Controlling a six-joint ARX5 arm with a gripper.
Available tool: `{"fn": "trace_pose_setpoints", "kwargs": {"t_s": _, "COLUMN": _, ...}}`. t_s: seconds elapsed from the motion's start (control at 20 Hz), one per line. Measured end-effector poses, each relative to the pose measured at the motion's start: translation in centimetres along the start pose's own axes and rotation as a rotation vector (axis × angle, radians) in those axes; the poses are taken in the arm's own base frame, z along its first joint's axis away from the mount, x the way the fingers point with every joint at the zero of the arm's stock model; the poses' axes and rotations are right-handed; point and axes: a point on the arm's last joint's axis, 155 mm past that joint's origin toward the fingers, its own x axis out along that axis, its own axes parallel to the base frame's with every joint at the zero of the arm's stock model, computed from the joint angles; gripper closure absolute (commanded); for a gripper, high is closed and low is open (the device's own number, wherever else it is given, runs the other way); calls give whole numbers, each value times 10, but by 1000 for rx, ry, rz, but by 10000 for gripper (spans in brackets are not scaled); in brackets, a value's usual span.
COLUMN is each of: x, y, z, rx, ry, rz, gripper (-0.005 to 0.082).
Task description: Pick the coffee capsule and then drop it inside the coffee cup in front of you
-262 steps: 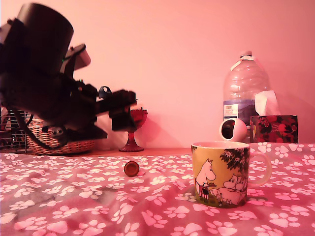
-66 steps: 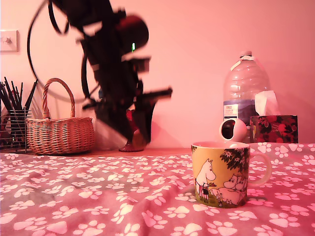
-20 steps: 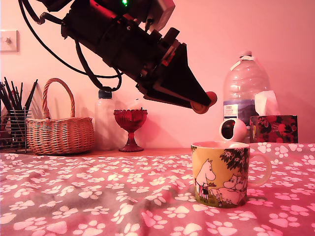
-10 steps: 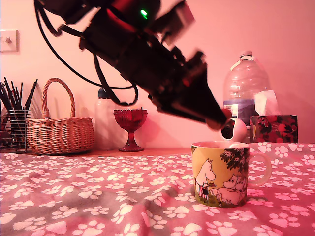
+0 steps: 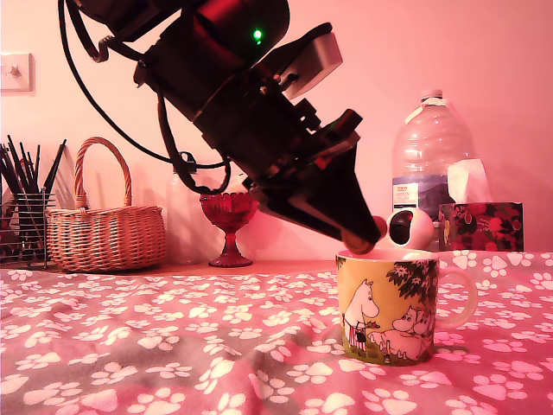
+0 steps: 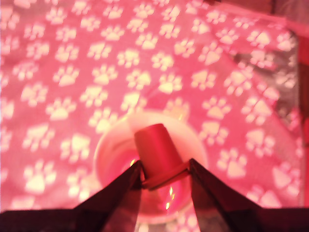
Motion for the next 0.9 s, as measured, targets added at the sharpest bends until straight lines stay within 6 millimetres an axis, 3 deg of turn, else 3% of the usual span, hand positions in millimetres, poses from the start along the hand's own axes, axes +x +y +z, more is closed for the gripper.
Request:
{"fn": "trace_pose_setpoints", "kwargs": {"t_s": 0.2, "x": 7, "y": -3, "z": 7, "rx": 4, "ry": 28, "rz": -6, "gripper": 537}}
{"fn": "trace_pose_setpoints", "kwargs": {"t_s": 0.35, "x": 15, "y": -6, "z": 0, "rx": 7, "ry": 54, "rz": -4, "gripper": 537}}
{"fn": "trace_pose_setpoints", "kwargs": {"t_s": 0.9, "x": 16, "y": -4, "z": -3, "rx": 11, "ry": 69, "rz": 24, "gripper": 537}}
